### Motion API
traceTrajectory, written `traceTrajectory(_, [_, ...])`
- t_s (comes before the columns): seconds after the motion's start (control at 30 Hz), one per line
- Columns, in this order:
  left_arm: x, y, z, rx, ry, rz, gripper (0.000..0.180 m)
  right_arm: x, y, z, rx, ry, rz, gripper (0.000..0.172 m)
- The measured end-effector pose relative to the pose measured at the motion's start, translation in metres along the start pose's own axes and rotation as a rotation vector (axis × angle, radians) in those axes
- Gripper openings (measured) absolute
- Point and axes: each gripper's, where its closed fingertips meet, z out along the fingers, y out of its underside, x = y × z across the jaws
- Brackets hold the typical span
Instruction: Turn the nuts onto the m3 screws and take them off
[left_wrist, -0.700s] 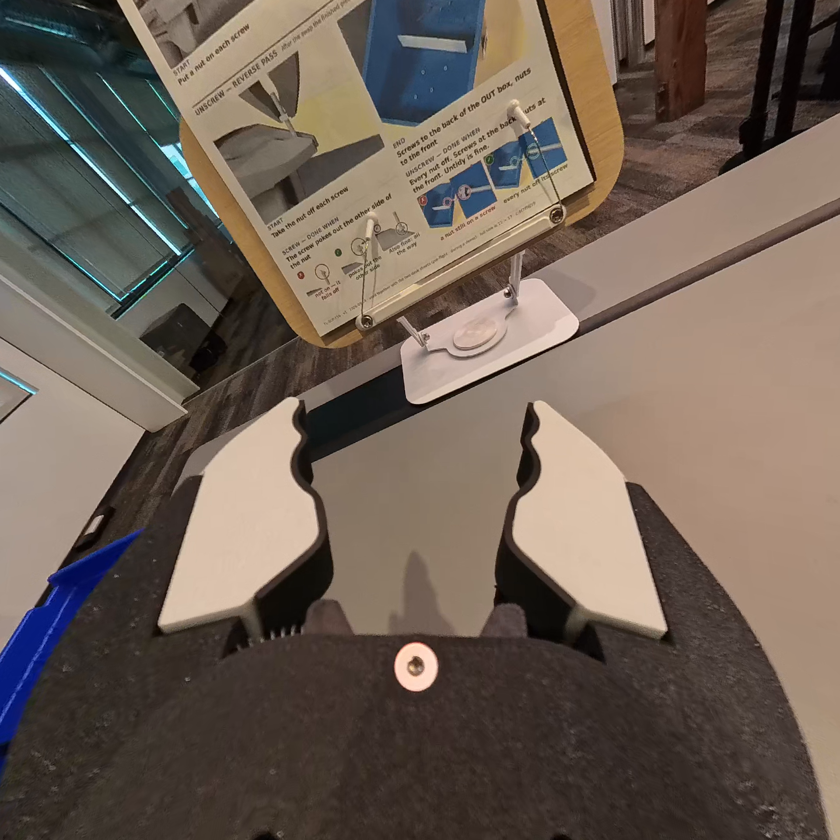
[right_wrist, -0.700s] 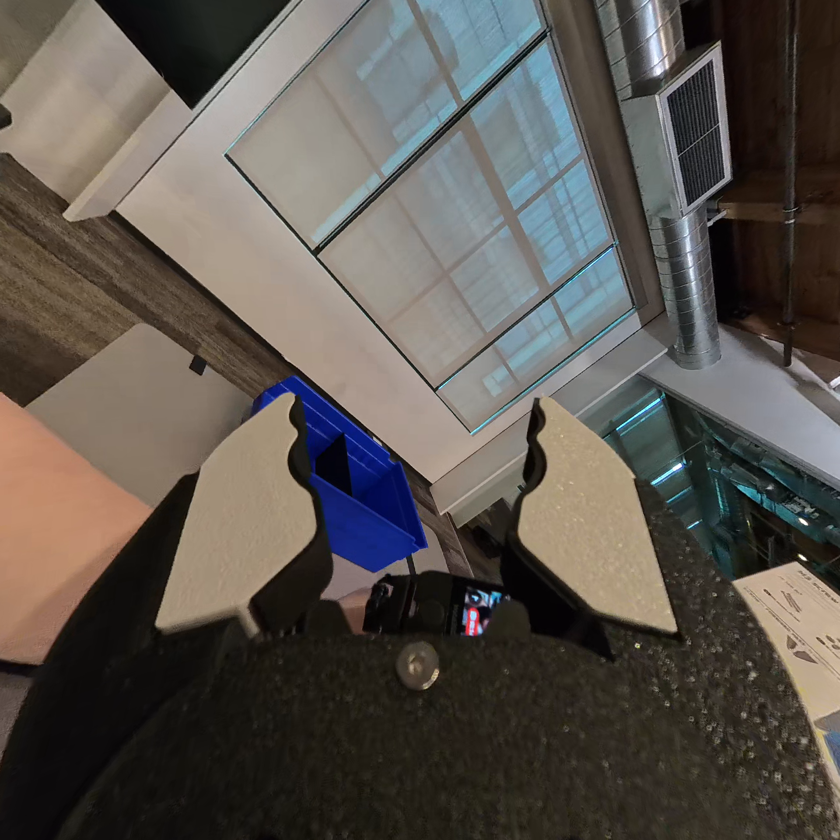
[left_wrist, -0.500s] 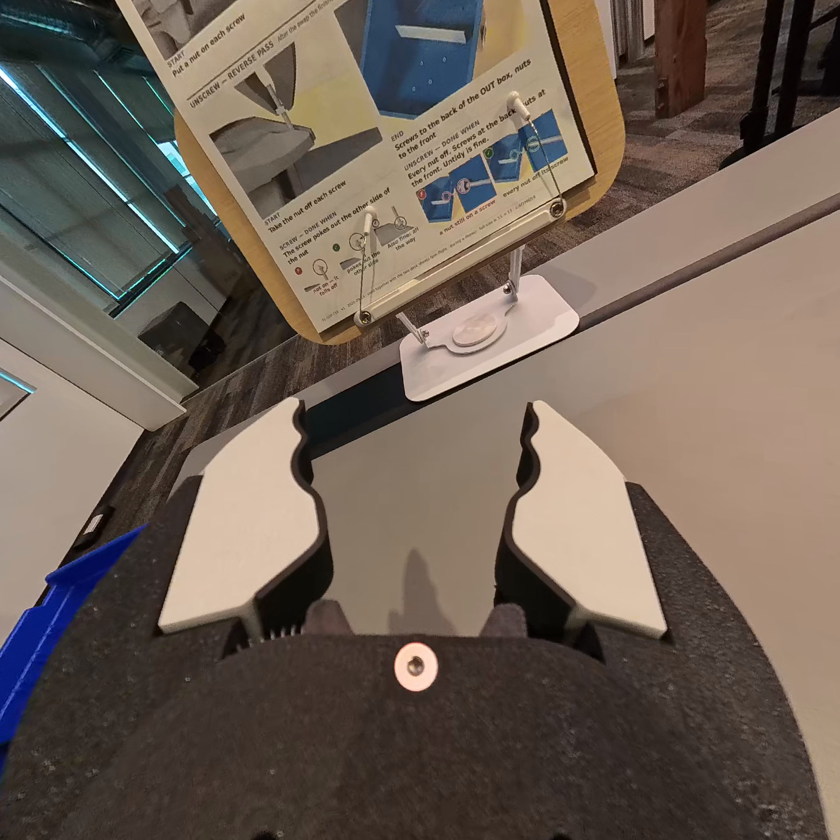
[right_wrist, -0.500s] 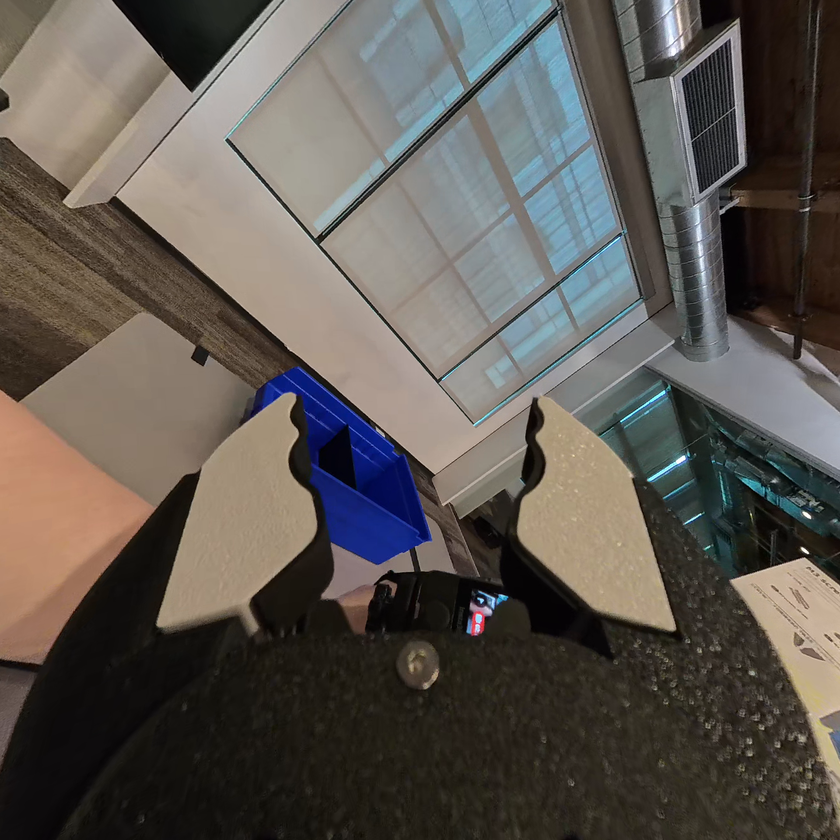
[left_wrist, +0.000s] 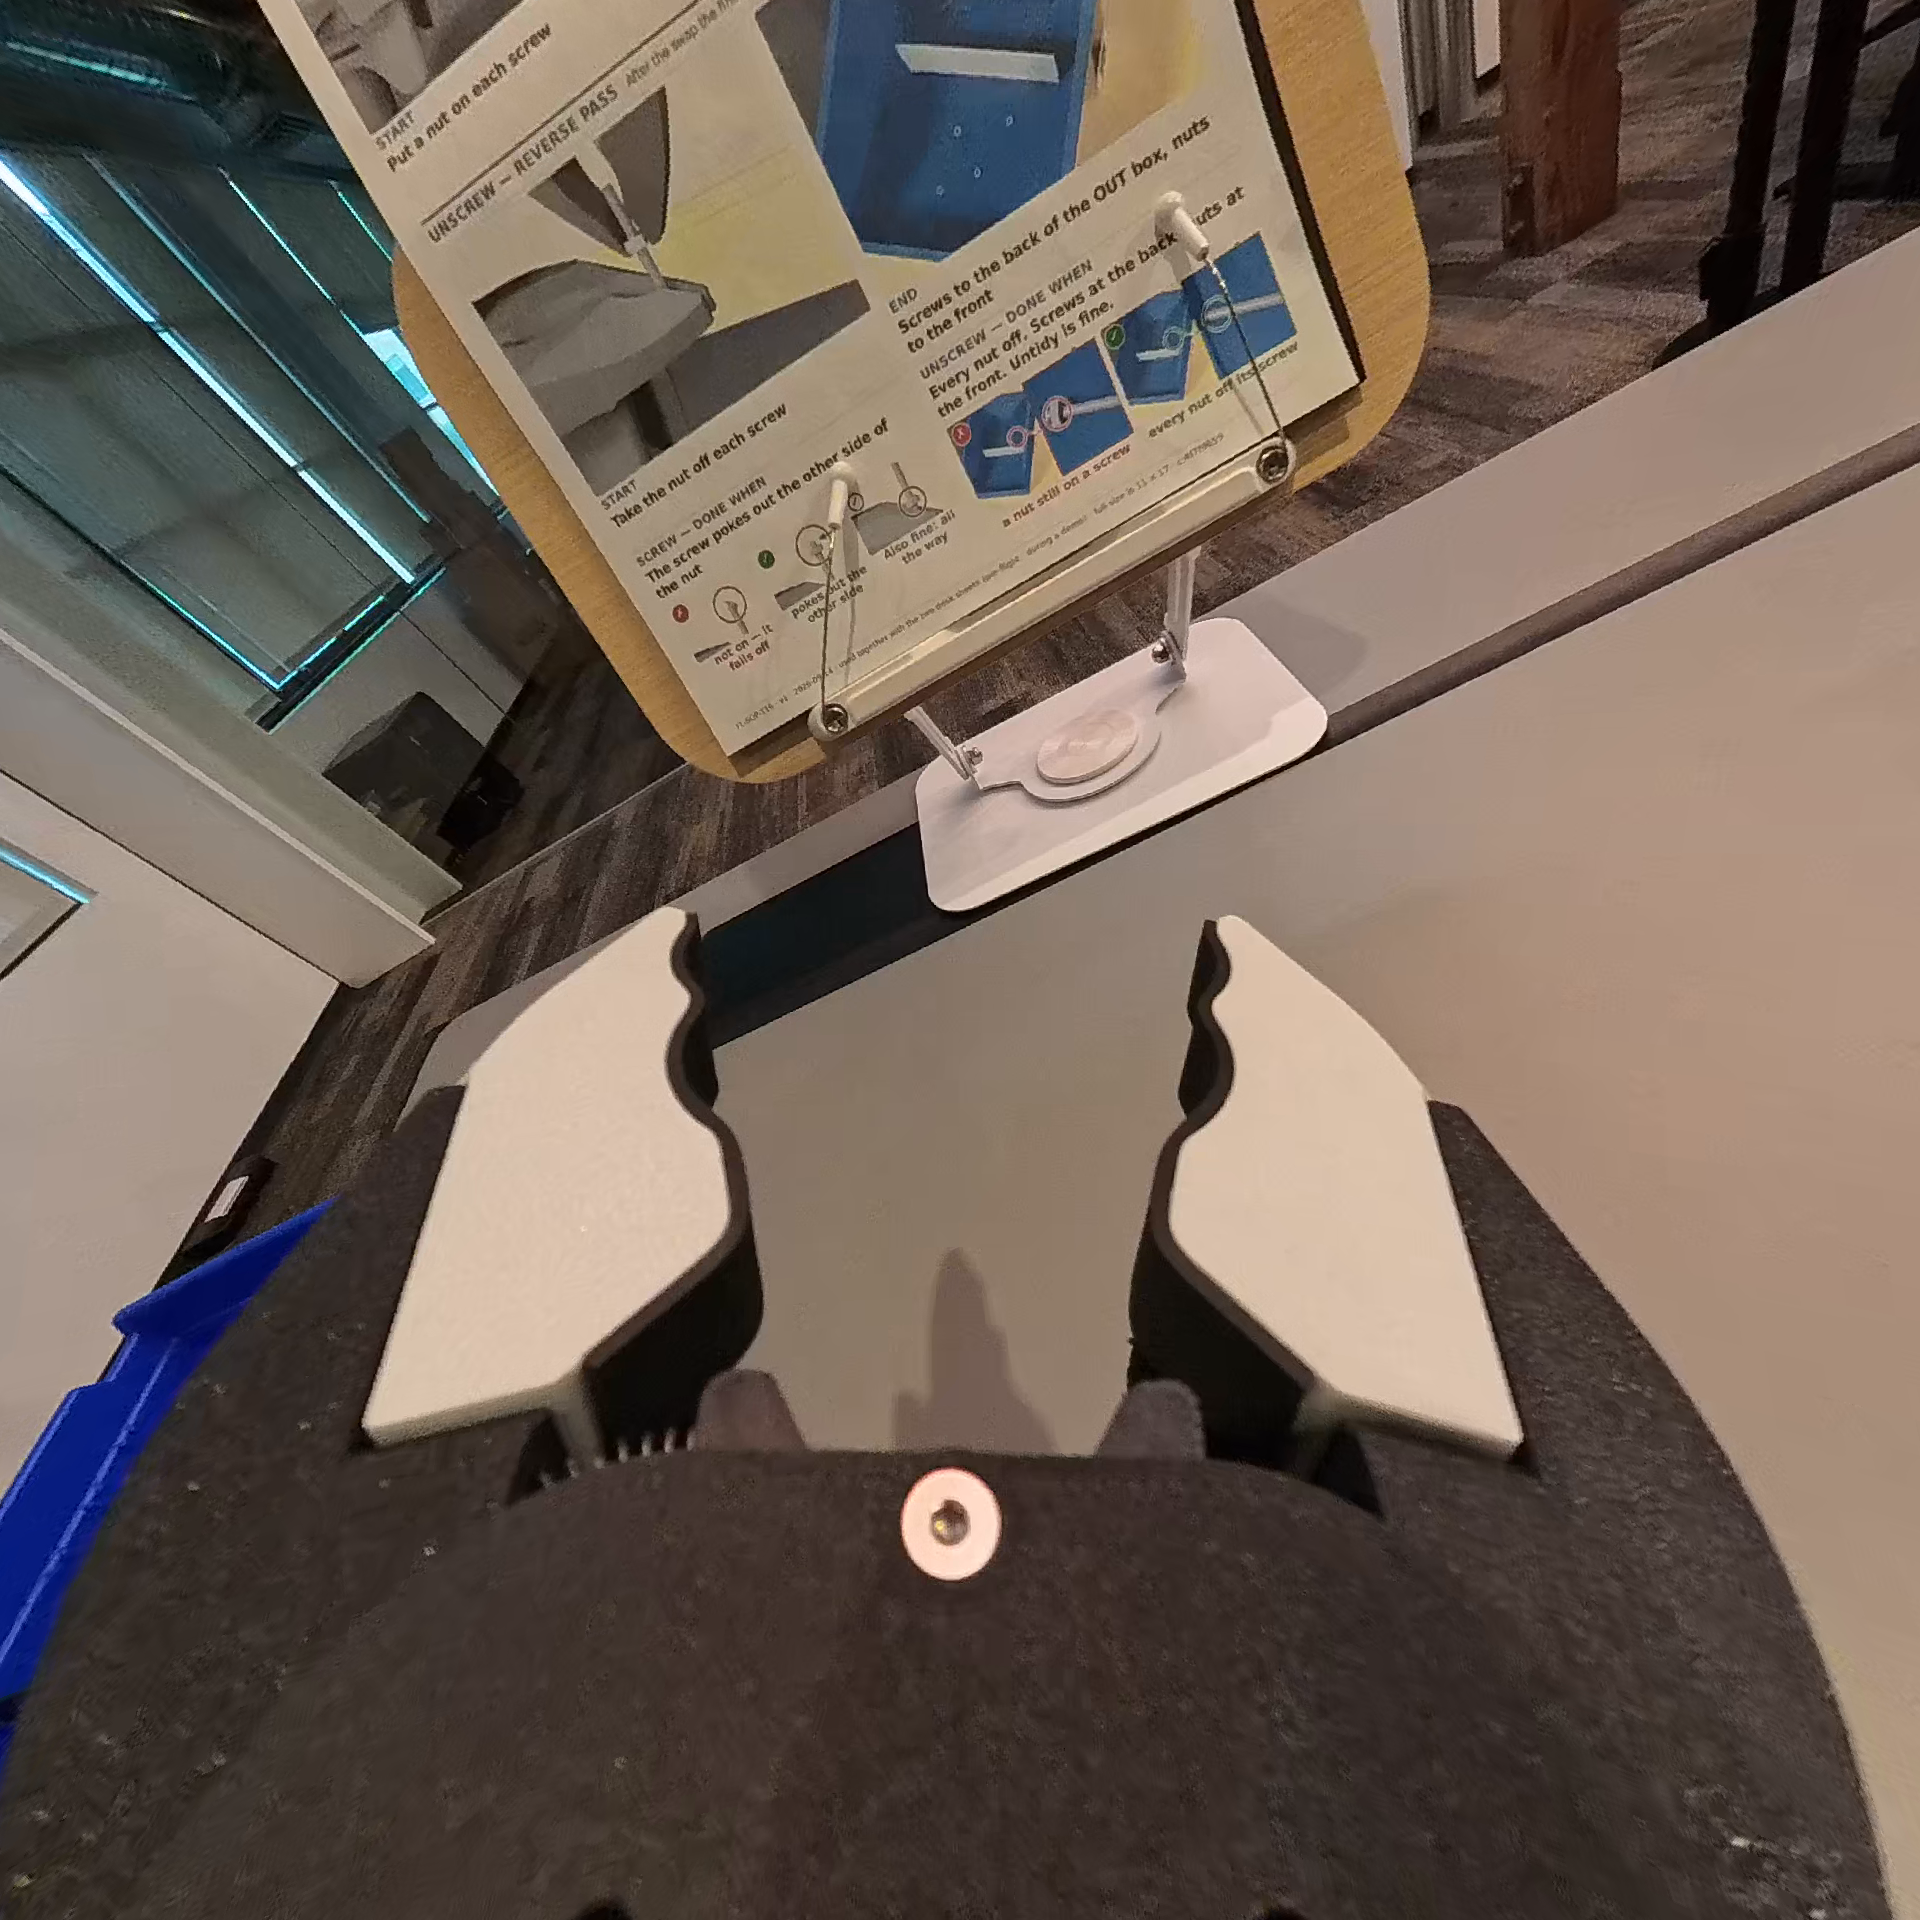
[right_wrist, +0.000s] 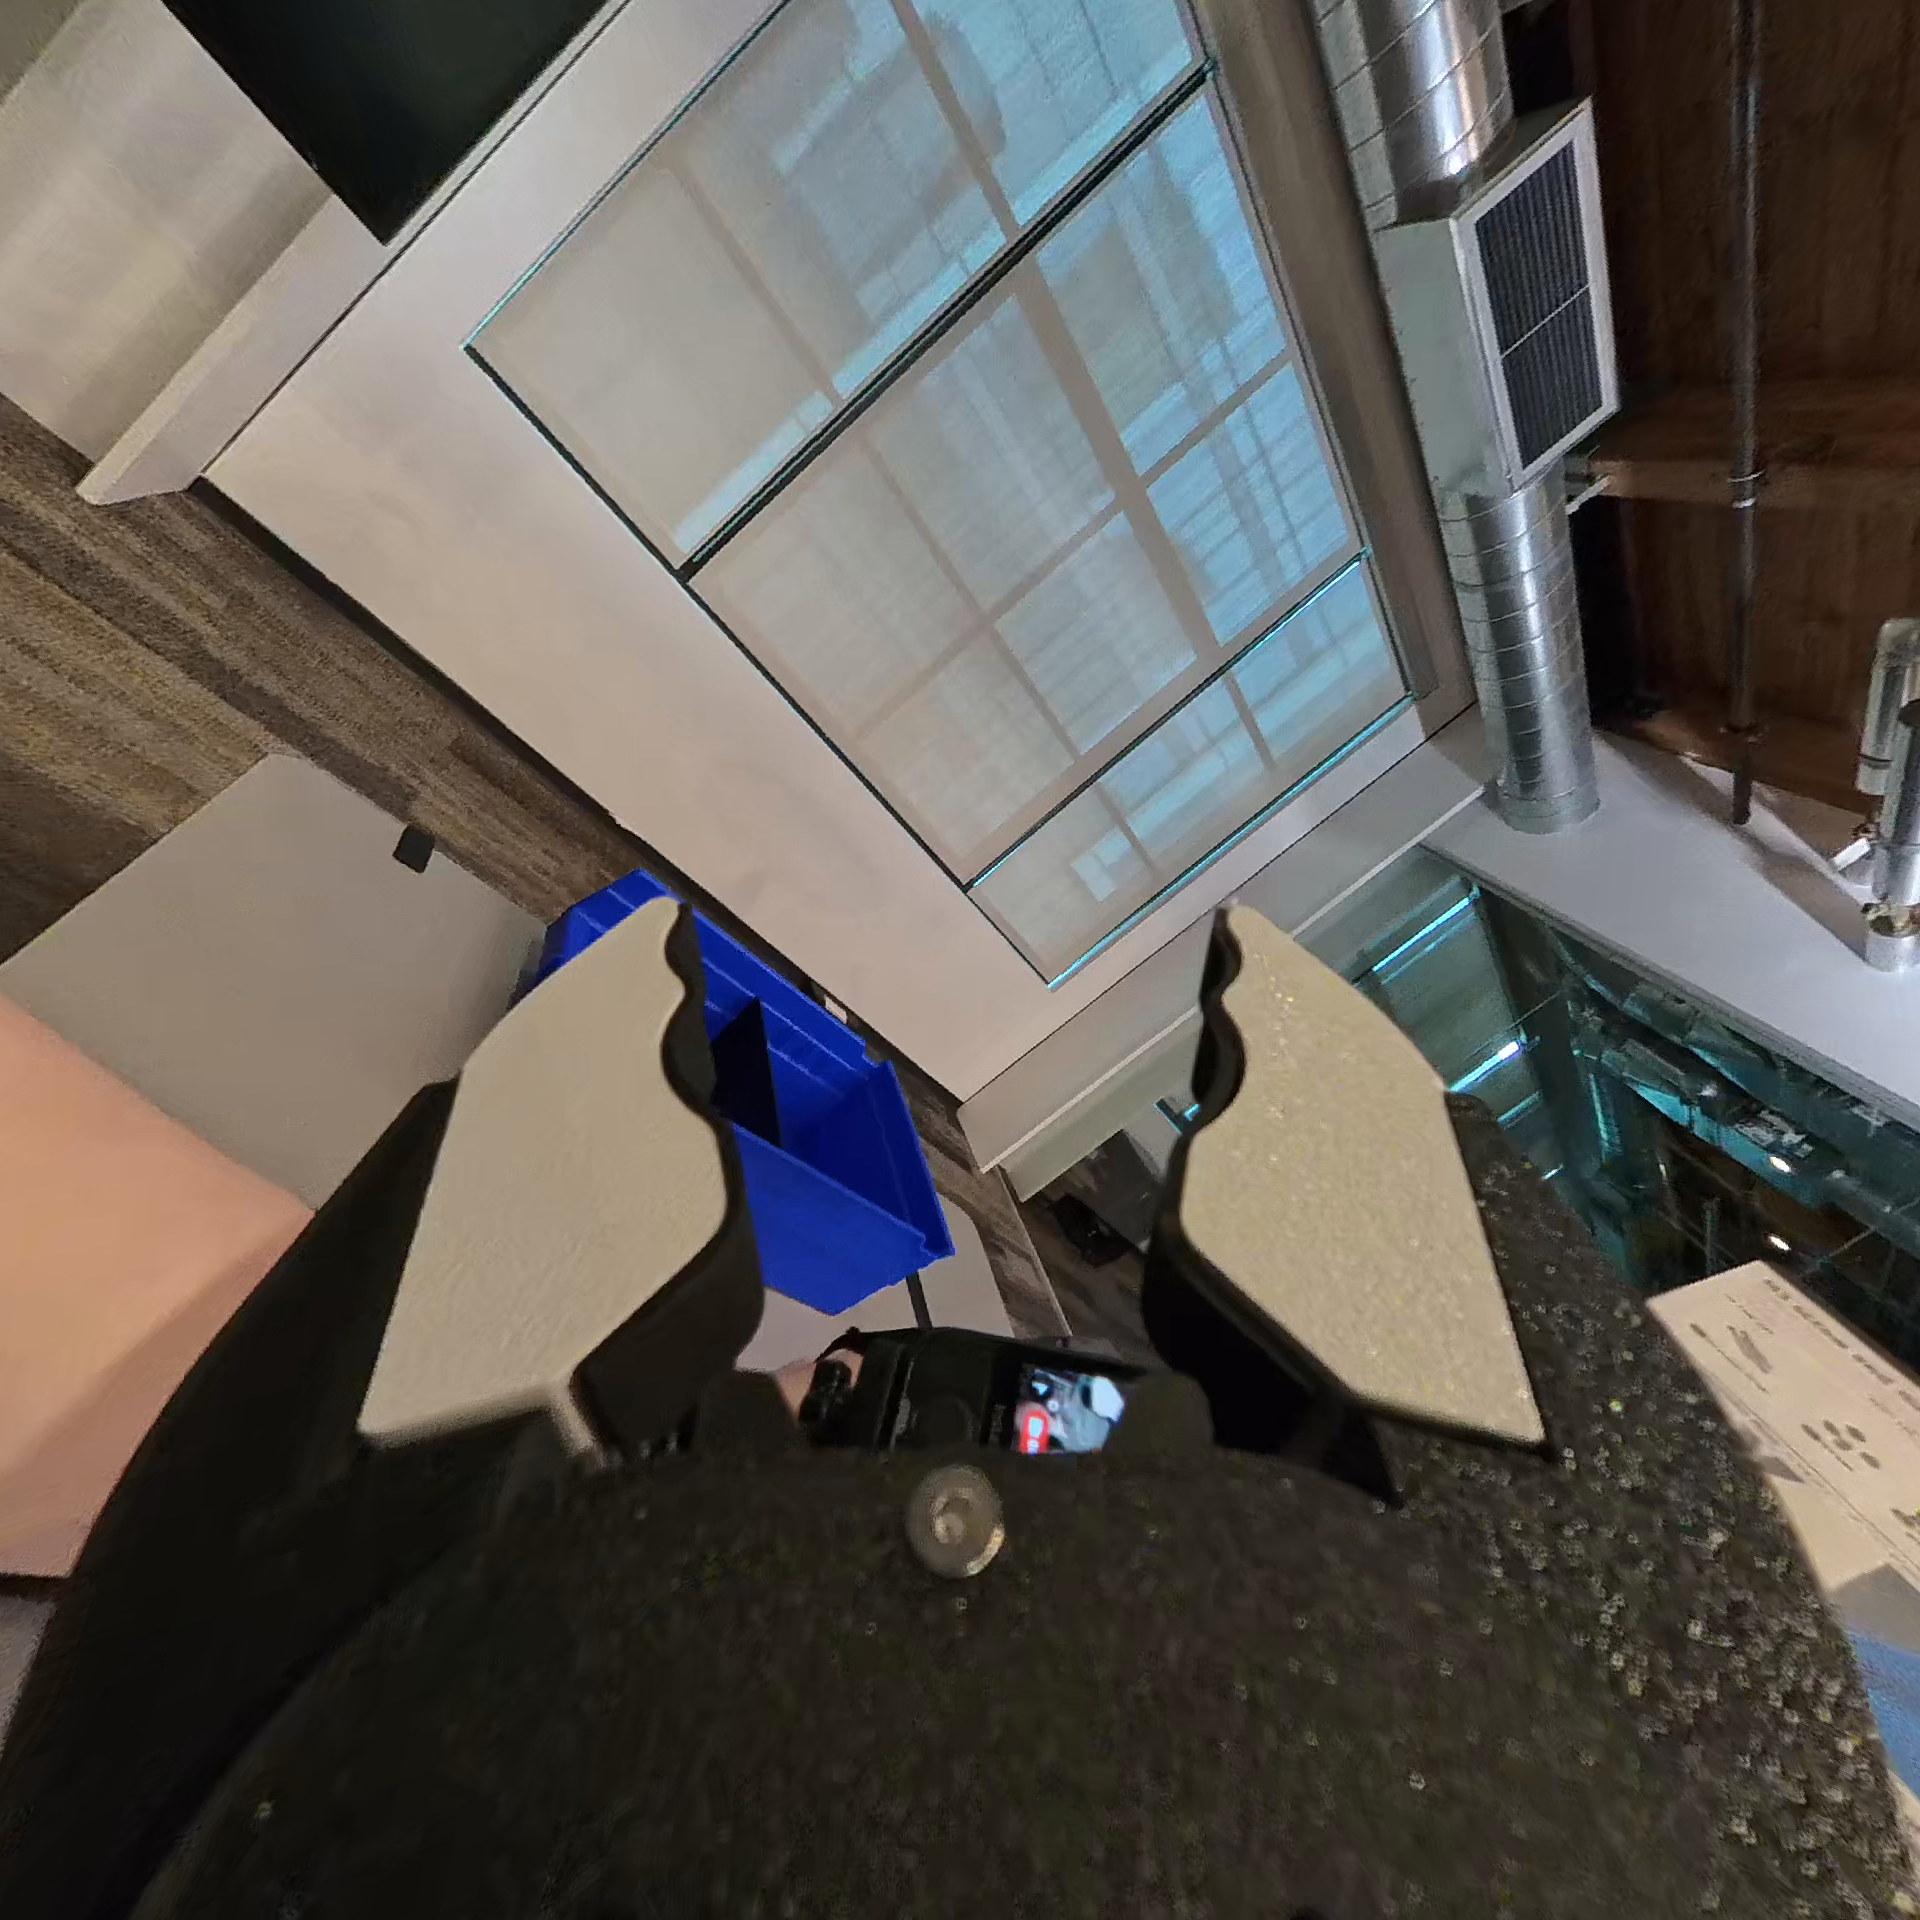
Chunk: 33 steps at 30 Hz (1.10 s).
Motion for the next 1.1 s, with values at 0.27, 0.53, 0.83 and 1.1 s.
traceTrajectory(0.27, [-0.006,-0.001,-0.002,0.006,-0.01,-0.02,0.089,0.016,-0.004,-0.009,0.01,0.04,0.055,0.091])
traceTrajectory(0.53, [-0.015,0.003,-0.004,0.009,-0.011,-0.066,0.09,0.038,0.001,-0.025,0.0,0.127,0.098,0.091])
traceTrajectory(0.83, [-0.075,-0.009,-0.074,0.346,0.047,-0.328,0.098,0.144,0.118,-0.118,-0.405,0.571,0.354,0.094])
traceTrajectory(1.1, [-0.016,-0.121,-0.234,0.869,0.273,-0.094,0.107,0.149,0.226,-0.157,-0.854,0.679,0.404,0.093])
